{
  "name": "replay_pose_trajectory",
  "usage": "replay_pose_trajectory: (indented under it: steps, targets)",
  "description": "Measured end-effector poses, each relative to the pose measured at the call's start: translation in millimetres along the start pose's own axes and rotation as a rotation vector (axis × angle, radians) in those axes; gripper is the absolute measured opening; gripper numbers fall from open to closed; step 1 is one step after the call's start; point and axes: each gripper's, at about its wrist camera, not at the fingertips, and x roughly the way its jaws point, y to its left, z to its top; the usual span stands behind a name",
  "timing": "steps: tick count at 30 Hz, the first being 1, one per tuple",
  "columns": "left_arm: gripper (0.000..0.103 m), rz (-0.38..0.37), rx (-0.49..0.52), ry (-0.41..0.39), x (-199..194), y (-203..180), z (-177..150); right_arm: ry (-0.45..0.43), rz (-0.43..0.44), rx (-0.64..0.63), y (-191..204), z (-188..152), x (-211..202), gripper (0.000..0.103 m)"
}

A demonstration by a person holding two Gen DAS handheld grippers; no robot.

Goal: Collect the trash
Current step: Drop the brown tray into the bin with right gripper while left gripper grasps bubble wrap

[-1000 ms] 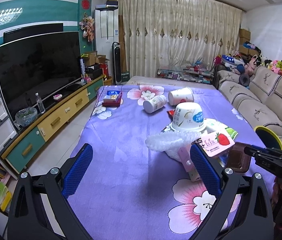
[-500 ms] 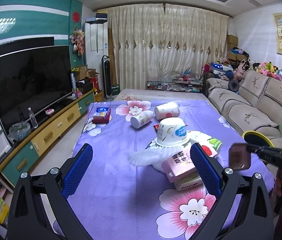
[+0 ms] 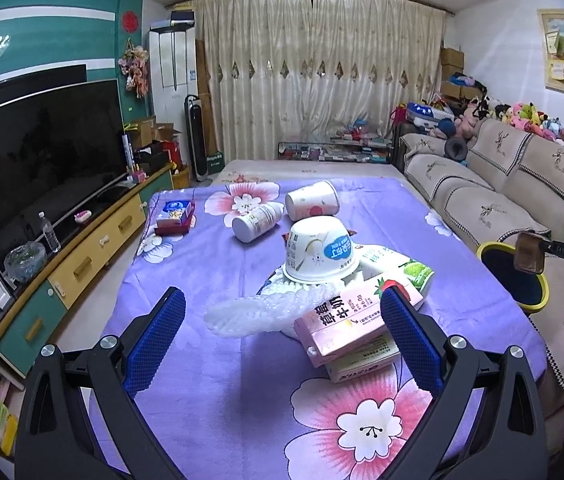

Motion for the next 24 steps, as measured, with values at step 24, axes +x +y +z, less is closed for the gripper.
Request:
replay_pose_trajectory:
  steps: [24]
  targets:
    - [0.096,0.015,-0.05,0.085,57.9,-4.7,-7.0,0.115,-0.102,0.006,-29.2,-6.1,80.0,0.028]
